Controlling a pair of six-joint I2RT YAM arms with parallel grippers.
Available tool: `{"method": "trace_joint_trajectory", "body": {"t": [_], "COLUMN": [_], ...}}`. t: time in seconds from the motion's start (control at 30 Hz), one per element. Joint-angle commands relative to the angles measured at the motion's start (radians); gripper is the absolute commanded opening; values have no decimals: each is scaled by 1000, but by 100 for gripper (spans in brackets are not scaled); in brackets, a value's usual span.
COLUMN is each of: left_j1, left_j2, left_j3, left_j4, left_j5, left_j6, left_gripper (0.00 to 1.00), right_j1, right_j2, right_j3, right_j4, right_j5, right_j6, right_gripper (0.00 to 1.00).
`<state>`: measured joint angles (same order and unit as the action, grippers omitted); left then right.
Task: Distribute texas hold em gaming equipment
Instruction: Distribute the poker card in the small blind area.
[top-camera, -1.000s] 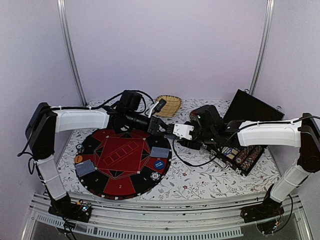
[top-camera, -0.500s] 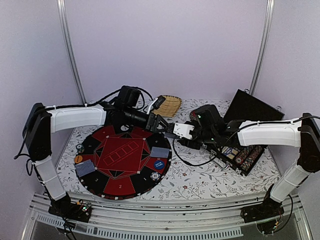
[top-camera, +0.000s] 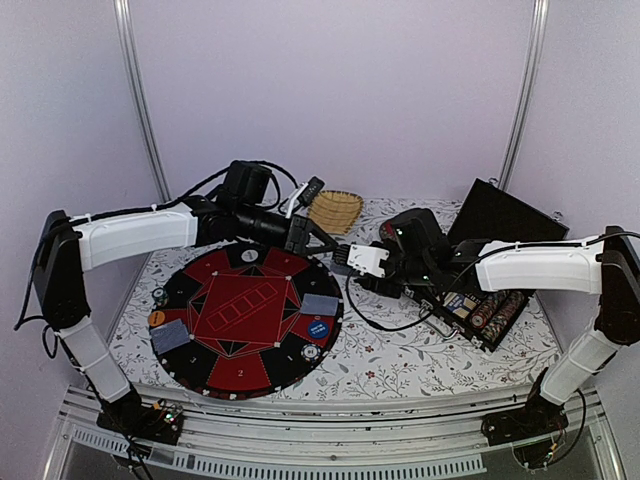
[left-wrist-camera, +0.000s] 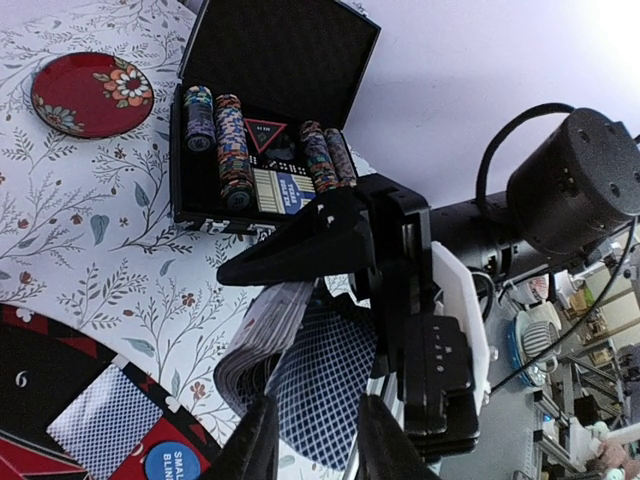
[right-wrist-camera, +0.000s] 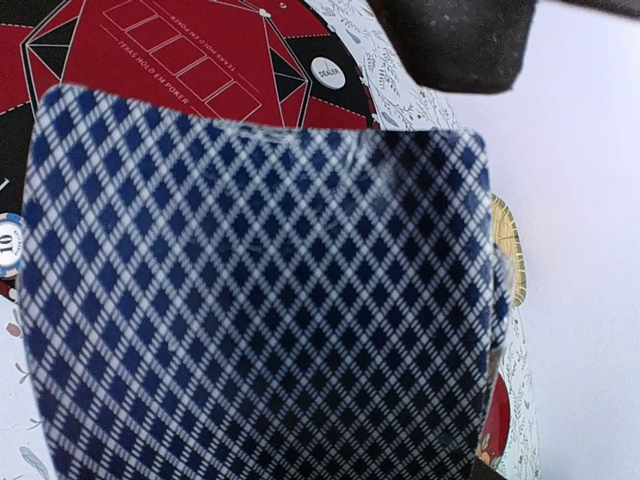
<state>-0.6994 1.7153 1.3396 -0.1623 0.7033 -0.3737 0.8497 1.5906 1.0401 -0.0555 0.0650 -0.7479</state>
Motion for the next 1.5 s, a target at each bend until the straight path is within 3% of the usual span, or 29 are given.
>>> {"method": "trace_joint_trajectory", "body": {"t": [0.0,0.3,0.57,0.67,0.83,1.2,1.47], "left_j1": [-4,-5,-11,-10,-8,70,194], "left_j2": [15,45,63,64,40,-49,-122], "left_j3": [-3,1,11,7,0,-91,-161], "left_j4": [0,-21,-9,-7,5,119,160], "left_j5": [15,-28,9,13,50,133,200], "left_j6": [6,23,18,19,19,-38,-69], "left_gripper": [30,36,29,21,0,0,0], "right_j1": [-5,-5,-6,-5,-12,-77,-126], "right_j2": [-25,-26,-23,-24,-28,-61,-75], "right_j3": [7,7,8,8,0,-52,-67], "right_j4": [19,17,17,17,17,42,54], "right_j5": [-14,-16,-17,-16,-11,6,30], "right_j6": [12,12,10,11,12,15,6], "right_gripper": [49,49,49,49,48,48,48]}}
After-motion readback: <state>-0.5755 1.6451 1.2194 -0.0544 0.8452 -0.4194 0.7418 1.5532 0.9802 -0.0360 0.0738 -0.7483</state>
